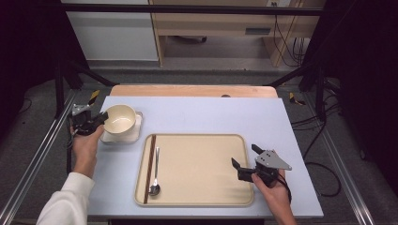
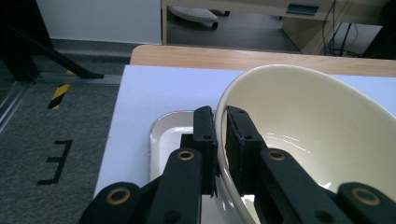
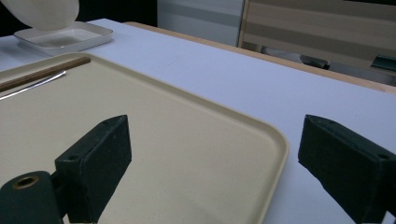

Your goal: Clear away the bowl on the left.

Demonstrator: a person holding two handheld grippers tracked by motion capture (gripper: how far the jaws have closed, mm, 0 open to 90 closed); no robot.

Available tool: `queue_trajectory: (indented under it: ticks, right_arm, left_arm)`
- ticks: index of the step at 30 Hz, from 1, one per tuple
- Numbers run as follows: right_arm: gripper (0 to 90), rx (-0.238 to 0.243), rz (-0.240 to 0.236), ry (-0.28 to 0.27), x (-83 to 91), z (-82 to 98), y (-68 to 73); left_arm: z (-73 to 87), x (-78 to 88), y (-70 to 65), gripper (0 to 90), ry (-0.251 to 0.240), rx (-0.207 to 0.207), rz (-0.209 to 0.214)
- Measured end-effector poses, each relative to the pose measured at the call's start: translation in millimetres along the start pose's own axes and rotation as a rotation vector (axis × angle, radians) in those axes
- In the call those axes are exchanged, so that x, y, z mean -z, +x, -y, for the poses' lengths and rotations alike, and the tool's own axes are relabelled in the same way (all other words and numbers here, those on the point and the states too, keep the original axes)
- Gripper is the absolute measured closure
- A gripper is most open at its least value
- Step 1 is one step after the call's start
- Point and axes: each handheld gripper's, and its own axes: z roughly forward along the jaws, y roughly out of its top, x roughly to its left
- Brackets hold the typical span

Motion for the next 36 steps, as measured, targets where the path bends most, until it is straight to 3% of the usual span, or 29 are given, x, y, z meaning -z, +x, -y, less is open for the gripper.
queue_trajectory:
  ticks: [15, 27, 36]
  right_arm:
    - [9.5, -0.004, 0.001, -0.018, 2.3, -1.8, -1.8]
    - [9.5, -0.011, 0.005, -0.026, 4.3, -2.3, -4.2]
    - [9.5, -0.009, 0.006, -0.024, 4.5, -2.7, -3.5]
  left_arm:
    - [-9.3, 19.6, -45.9, 82.7, -0.018, -0.054, 0.120]
    - [-10.3, 32.5, -99.3, 82.8, -0.012, -0.126, 0.239]
    - [-1.6, 31.8, -135.3, 82.8, 0.011, -0.178, 0.322]
